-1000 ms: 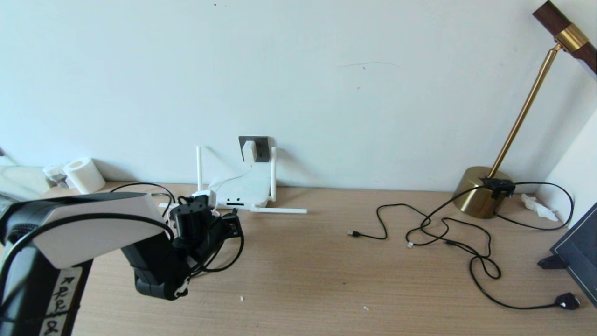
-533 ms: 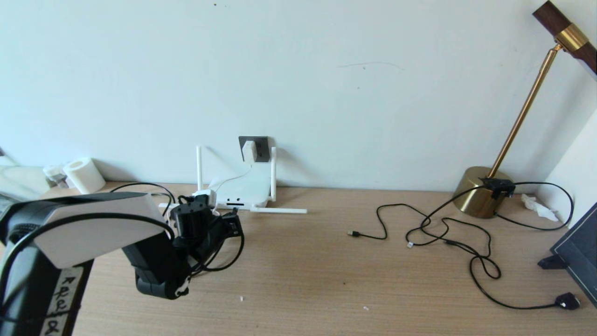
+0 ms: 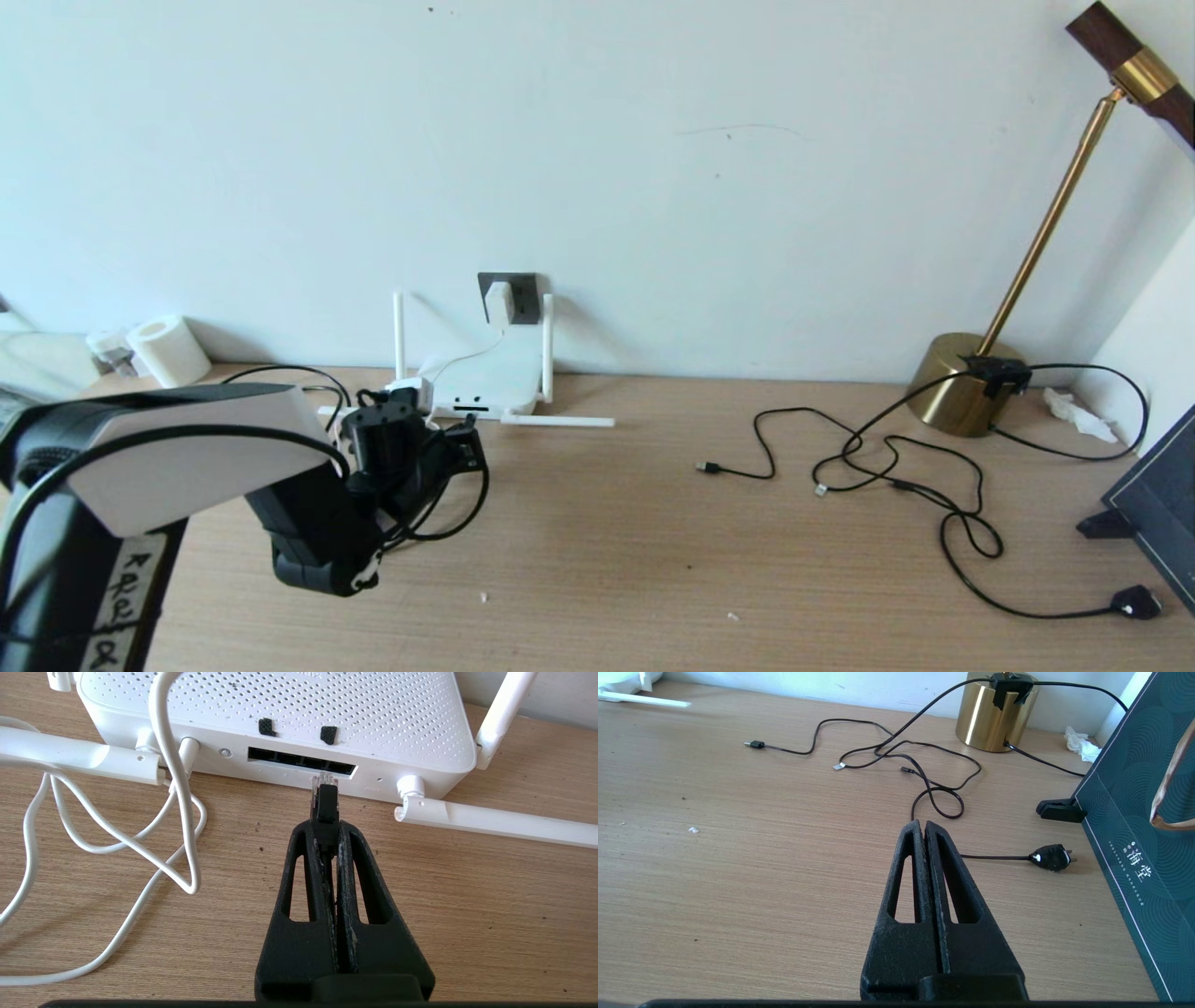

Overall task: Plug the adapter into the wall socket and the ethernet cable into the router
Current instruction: Align cable and router interface

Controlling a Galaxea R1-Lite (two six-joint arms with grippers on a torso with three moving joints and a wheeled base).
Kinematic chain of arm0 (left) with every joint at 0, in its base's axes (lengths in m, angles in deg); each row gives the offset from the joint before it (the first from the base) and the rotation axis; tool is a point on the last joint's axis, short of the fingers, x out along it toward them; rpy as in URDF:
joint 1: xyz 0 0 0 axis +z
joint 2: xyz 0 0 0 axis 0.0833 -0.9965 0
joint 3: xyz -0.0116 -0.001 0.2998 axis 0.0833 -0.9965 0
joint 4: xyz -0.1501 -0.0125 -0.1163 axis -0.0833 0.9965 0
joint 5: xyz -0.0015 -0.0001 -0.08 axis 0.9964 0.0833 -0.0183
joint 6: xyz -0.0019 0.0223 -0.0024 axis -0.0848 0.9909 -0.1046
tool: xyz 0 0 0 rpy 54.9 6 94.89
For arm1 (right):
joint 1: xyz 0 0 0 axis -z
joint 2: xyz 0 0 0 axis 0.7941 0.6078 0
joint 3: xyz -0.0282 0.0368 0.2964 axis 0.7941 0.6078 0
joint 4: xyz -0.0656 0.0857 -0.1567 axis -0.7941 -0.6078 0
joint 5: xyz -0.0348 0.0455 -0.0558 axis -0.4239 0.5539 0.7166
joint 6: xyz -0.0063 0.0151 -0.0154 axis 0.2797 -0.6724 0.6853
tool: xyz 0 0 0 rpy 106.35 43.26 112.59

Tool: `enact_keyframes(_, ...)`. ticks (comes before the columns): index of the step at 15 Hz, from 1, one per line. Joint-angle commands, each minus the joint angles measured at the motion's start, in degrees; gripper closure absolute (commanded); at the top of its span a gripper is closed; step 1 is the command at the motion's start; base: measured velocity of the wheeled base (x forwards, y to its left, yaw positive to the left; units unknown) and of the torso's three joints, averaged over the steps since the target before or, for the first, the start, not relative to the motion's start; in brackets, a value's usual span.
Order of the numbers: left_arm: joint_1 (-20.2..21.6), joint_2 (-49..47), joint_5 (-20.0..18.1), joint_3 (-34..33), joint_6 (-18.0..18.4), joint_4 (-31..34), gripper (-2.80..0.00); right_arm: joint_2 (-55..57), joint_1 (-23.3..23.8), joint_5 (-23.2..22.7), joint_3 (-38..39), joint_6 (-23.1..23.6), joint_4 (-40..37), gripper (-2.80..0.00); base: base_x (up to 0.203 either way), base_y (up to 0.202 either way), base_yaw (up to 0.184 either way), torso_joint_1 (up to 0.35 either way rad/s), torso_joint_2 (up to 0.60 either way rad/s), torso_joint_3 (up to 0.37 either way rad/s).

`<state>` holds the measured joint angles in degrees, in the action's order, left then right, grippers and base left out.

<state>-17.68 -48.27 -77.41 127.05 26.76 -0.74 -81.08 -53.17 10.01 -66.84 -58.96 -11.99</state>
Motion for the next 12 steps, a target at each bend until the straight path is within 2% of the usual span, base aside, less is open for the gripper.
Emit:
enact_keyframes(1,-0.02,-0.01,0.10,0.17,-0.02,-0.38,0.00,-0.02,-0.02,-0.05,0.02,0.08,0.02,0.00,0.000,0.000,0.000,0.000,0.00,0.000)
enact_keyframes(12,0.42,-0.10,0.01,0.43,0.07,0.06,0.00,-0.02,-0.02,-0.05,-0.06,0.08,0.02,0.00,0.000,0.000,0.000,0.000,0.00,0.000)
